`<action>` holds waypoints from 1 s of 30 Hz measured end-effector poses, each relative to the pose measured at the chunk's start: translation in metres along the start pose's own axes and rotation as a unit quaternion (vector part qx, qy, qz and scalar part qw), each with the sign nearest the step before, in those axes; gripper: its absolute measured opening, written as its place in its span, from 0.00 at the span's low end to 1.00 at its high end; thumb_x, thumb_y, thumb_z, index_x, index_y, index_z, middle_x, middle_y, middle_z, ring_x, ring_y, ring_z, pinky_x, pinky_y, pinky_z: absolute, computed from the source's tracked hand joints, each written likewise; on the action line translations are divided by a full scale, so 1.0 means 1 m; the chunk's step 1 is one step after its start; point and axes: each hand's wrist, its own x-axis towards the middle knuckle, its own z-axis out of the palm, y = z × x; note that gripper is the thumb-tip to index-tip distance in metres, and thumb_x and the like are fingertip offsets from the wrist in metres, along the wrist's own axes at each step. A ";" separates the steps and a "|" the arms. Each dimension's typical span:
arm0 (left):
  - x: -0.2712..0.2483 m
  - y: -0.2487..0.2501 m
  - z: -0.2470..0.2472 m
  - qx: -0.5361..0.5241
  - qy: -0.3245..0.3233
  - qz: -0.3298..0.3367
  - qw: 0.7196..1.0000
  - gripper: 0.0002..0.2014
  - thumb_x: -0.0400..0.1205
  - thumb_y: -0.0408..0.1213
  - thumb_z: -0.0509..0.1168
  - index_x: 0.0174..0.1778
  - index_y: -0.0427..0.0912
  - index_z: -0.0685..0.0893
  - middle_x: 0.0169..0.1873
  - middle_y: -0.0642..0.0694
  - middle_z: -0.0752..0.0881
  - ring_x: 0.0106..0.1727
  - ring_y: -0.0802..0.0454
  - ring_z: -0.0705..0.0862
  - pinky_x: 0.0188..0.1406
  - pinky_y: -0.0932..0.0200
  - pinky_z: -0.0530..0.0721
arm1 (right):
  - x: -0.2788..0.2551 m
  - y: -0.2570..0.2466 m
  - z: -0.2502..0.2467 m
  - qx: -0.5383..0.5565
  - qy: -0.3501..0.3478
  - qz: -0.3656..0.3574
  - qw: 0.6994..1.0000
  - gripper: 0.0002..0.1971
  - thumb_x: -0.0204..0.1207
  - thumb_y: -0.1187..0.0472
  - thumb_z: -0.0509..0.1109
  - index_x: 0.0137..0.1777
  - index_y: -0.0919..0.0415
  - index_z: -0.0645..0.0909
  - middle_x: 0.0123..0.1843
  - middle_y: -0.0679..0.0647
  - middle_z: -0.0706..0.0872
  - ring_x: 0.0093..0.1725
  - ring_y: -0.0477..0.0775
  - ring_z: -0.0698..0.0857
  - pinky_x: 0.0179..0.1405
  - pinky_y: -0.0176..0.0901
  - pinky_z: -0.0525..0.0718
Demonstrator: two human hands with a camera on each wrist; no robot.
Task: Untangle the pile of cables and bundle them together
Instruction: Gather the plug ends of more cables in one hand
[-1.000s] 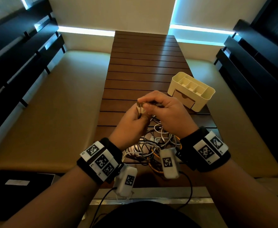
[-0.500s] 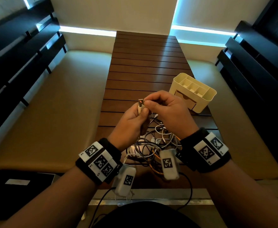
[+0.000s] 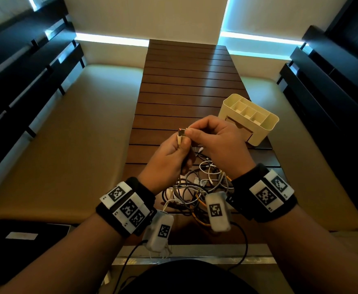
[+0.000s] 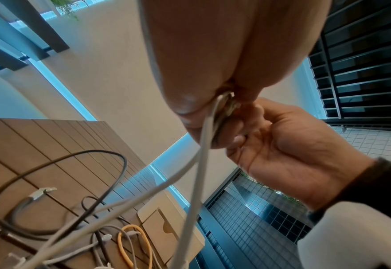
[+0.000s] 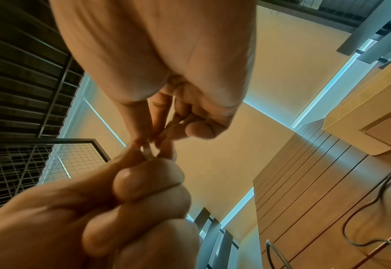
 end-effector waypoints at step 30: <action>0.005 0.007 -0.013 -0.025 0.020 -0.004 0.999 0.16 0.85 0.50 0.53 0.45 0.40 0.77 0.26 0.49 0.81 0.26 0.51 0.78 0.29 0.59 0.80 | -0.023 0.029 0.013 0.265 -0.136 0.142 0.944 0.13 0.76 0.56 0.67 0.55 0.64 0.79 0.37 0.51 0.86 0.40 0.51 0.87 0.48 0.46 0.85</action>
